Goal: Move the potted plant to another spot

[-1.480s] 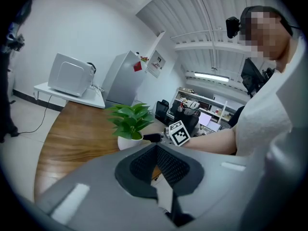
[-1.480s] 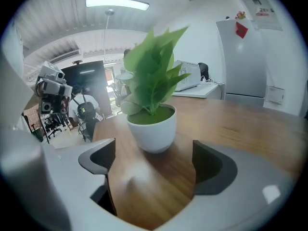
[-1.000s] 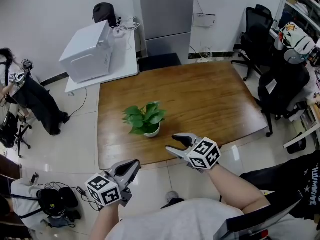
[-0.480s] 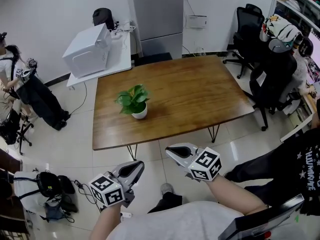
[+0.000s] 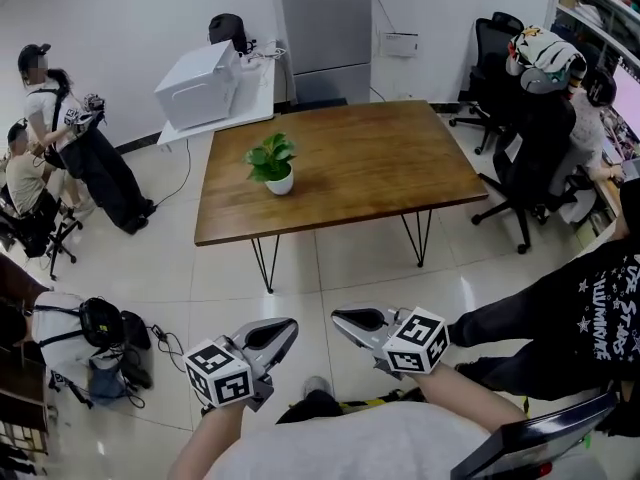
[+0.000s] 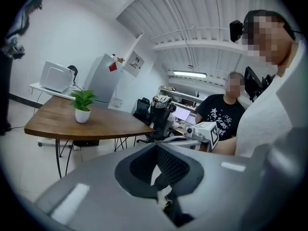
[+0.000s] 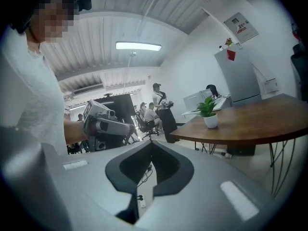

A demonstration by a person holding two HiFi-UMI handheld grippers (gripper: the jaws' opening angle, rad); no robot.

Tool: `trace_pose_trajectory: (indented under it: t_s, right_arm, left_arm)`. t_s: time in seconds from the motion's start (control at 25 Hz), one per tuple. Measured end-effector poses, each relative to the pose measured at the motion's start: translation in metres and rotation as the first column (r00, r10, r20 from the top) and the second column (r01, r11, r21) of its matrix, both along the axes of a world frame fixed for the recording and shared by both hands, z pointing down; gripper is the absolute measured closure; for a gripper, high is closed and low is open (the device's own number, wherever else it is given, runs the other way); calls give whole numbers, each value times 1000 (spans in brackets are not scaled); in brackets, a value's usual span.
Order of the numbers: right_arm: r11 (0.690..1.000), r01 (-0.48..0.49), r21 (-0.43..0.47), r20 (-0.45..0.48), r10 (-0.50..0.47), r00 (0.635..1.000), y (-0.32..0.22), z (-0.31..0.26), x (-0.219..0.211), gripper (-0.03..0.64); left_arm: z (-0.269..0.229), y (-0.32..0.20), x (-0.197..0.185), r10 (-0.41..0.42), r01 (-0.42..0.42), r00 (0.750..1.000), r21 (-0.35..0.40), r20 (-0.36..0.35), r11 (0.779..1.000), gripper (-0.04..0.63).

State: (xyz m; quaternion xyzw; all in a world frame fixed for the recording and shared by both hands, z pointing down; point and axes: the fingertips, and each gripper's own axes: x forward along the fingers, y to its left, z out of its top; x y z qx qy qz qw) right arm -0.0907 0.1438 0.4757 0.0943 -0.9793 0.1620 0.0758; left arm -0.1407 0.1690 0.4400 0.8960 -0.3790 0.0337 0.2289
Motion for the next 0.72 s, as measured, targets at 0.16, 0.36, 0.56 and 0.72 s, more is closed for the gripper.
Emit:
trace_pose_trajectory:
  t_s: [0.16, 0.36, 0.56, 0.72]
  right_arm:
    - [1000, -2, -11, 23, 3, 1000, 28, -17, 7, 612]
    - [1000, -2, -27, 38, 3, 999, 56, -23, -5, 612]
    - [999, -6, -42, 46, 8, 999, 89, -24, -32, 612]
    - [1000, -11, -21, 39, 11, 999, 109, -32, -57, 612]
  left_arm:
    - [-6, 25, 12, 10, -10, 1000, -3, 0, 1000, 609]
    - [-12, 52, 6, 23, -23, 1000, 11, -2, 1000, 609]
    - [-8, 78, -23, 18, -19, 1000, -8, -9, 1000, 609]
    - [-19, 92, -48, 19, -19, 1000, 15, -12, 1000, 609]
